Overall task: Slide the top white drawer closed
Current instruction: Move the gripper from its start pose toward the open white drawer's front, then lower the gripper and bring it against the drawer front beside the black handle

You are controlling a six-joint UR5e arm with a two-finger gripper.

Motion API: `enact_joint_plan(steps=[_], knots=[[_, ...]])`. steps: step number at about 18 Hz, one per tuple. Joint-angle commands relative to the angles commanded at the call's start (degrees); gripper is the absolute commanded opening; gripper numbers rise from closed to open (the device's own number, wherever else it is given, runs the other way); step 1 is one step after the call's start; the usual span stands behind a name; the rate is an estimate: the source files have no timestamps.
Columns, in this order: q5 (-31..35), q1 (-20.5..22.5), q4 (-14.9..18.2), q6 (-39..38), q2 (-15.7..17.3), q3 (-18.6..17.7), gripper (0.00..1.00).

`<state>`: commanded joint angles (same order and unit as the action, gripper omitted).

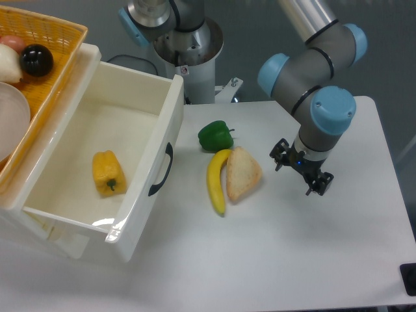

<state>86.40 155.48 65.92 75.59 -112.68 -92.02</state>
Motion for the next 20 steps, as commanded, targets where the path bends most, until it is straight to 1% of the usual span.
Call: enact_joint_plan(steps=[2, 4, 6, 8, 9, 10, 12, 15, 17, 20], knots=[[-2.71, -0.79, 0.26, -1.75, 0.0, -0.26, 0.99], [-5.53, -1.93, 0.26, -3.69, 0.0, -0.18, 0.88], [-7.46, -3.25, 0.87, -6.67, 0.17, -0.17, 0.61], [-8.96, -4.13, 1.14, -9.66, 0.44, -0.17, 0.47], [-9.57, -4.57, 1.23, -10.37, 0.79, -0.26, 0.42], [-10.1, -5.27, 1.75, -11.08, 1.05, -0.26, 0.32], [-11.33, -5.97, 3.24, -11.87, 2.1, -0.35, 0.3], [-14.93, -6.86, 5.7, -12.05, 3.51, -0.35, 0.27], [-16.43, -8.25, 7.03, -12.14, 3.96, -0.35, 0.24], [-16.61, -10.36, 7.29, -15.11, 4.31, -0.35, 0.18]])
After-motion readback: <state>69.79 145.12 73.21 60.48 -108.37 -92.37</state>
